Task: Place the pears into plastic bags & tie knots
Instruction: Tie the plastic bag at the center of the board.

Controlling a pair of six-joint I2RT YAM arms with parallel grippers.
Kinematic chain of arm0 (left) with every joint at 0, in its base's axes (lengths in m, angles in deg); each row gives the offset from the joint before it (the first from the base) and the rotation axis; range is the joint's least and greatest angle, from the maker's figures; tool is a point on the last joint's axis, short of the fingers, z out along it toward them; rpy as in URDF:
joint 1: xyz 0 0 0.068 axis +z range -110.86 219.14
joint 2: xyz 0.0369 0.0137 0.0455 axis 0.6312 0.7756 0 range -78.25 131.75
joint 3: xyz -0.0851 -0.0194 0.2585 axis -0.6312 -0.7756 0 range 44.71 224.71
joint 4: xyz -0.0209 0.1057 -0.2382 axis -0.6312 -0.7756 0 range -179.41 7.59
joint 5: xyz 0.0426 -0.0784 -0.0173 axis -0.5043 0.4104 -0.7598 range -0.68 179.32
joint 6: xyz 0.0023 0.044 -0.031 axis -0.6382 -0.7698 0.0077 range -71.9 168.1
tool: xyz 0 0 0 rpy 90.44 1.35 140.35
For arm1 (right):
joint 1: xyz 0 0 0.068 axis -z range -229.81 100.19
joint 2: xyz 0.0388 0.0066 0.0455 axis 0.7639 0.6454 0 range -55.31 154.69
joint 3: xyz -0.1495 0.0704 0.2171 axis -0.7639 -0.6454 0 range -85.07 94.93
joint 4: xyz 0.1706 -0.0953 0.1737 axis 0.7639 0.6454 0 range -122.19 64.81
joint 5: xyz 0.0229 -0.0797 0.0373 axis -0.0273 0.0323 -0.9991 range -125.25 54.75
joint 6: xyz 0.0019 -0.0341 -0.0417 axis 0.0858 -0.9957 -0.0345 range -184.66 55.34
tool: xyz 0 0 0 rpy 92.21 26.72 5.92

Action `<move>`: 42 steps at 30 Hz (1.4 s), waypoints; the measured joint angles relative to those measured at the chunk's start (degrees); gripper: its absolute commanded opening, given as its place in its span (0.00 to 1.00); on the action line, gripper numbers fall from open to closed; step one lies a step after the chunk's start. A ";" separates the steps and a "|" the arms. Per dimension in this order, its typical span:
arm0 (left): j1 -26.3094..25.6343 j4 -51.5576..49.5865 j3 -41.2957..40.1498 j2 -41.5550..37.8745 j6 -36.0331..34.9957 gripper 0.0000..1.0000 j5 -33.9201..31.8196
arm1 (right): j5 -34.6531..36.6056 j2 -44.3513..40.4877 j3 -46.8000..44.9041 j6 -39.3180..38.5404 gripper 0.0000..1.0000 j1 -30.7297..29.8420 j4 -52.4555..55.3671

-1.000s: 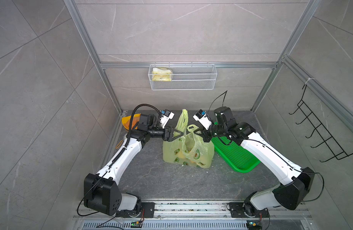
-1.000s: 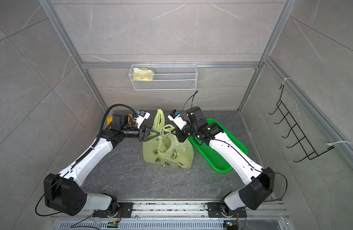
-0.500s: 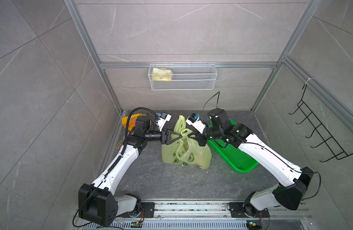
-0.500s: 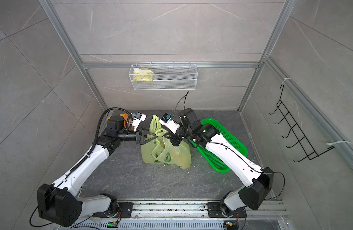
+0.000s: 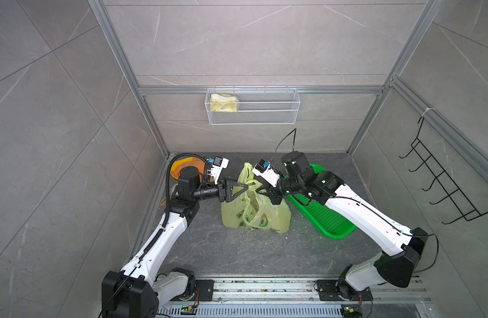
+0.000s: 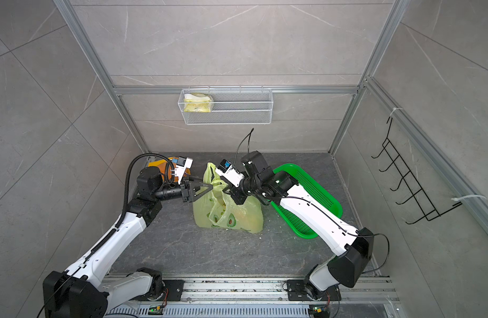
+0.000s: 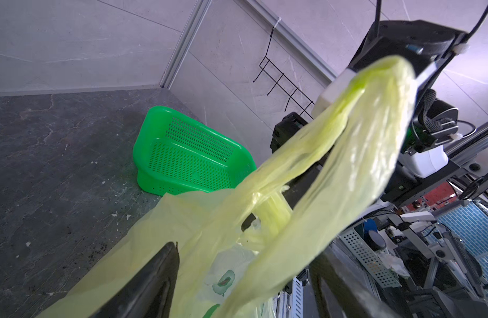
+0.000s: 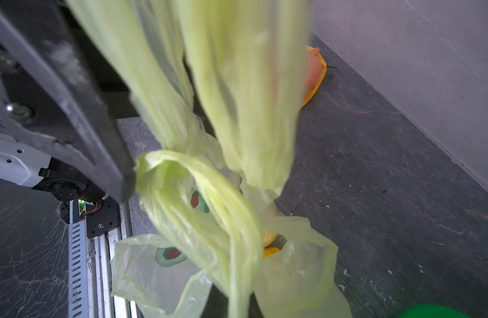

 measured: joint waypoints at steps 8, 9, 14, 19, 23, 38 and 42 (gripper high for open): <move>0.00 7.67 1.14 4.61 5.70 0.77 -0.92 | 0.72 0.42 0.26 -1.29 0.00 -5.07 1.44; 0.00 7.85 1.38 5.09 6.08 0.77 -1.01 | 0.90 1.03 0.79 -1.29 0.00 -5.22 1.49; 0.00 8.22 1.86 5.84 6.54 0.77 -1.75 | 1.31 6.40 5.66 -1.29 0.00 -5.25 1.33; 0.48 7.04 2.82 5.95 5.99 0.81 -5.11 | 1.38 8.92 7.39 -1.25 0.00 -5.20 0.46; 1.51 4.13 4.24 5.77 4.31 0.82 -5.97 | 2.36 10.10 8.41 -1.25 0.00 -5.20 -0.13; 5.97 -7.13 0.20 -4.09 -4.20 0.86 -4.79 | 3.69 11.32 7.96 -0.98 0.00 -0.76 -1.75; 5.60 -7.98 0.09 -2.60 -5.22 0.89 -4.31 | 3.65 11.32 7.82 -0.98 0.00 -0.79 -1.73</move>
